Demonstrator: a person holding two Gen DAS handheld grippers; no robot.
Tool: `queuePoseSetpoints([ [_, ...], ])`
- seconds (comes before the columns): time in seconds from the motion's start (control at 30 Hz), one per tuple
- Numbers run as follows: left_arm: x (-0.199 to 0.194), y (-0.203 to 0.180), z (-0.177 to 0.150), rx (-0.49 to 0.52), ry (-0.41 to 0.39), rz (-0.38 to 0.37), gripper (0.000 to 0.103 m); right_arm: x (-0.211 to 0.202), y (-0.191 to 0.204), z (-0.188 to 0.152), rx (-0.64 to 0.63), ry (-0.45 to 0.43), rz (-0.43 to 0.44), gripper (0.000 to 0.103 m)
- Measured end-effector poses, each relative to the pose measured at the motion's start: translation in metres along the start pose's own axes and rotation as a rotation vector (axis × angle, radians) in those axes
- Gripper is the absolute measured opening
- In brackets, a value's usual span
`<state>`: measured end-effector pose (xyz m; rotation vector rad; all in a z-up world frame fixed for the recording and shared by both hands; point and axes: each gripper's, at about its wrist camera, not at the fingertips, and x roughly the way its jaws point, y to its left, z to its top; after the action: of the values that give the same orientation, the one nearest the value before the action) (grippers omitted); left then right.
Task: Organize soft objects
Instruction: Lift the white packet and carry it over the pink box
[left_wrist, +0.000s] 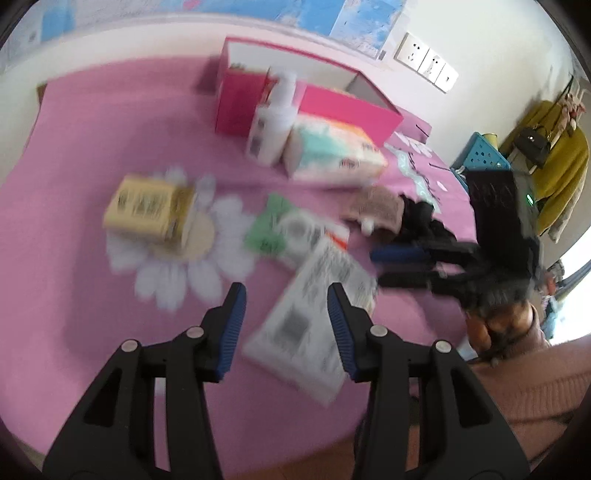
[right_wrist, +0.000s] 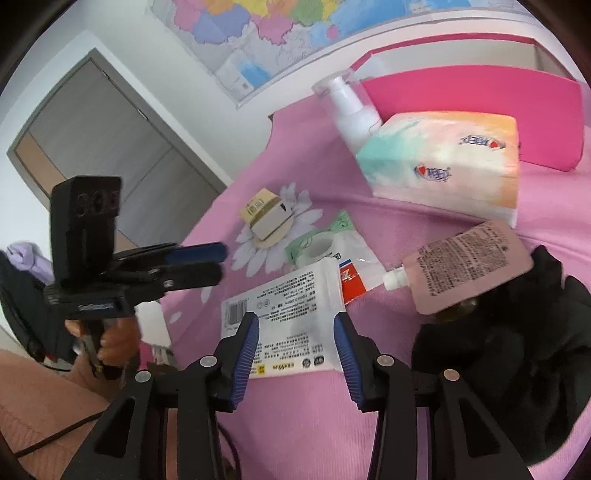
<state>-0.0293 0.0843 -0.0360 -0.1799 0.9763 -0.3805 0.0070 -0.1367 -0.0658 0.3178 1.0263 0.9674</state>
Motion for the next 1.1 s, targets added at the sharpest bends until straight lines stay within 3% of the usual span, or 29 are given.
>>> queuePoseSetpoints([
  [0.27, 0.017, -0.007, -0.044, -0.038, 0.137, -0.058, 0.048, 0.018, 0.002, 0.006, -0.029, 0.038, -0.047, 0.051],
  [0.47, 0.024, -0.011, -0.038, -0.056, 0.115, -0.071, 0.048, 0.022, 0.003, 0.004, -0.031, 0.047, -0.02, 0.05],
  [0.53, 0.023, -0.01, -0.034, -0.063, 0.101, -0.058, 0.046, 0.02, 0.003, 0.002, -0.029, 0.047, -0.025, 0.036],
  [0.6, 0.023, -0.01, -0.03, -0.069, 0.095, -0.067, 0.043, 0.016, 0.002, 0.0, -0.015, 0.044, -0.009, 0.032],
  [0.83, 0.011, -0.023, -0.006, -0.009, 0.041, -0.06, 0.043, -0.007, 0.003, -0.001, 0.009, -0.007, 0.005, 0.031],
  [1.1, 0.001, -0.055, 0.051, 0.139, -0.066, -0.043, 0.043, -0.056, 0.008, 0.022, -0.011, -0.139, -0.013, 0.031],
])
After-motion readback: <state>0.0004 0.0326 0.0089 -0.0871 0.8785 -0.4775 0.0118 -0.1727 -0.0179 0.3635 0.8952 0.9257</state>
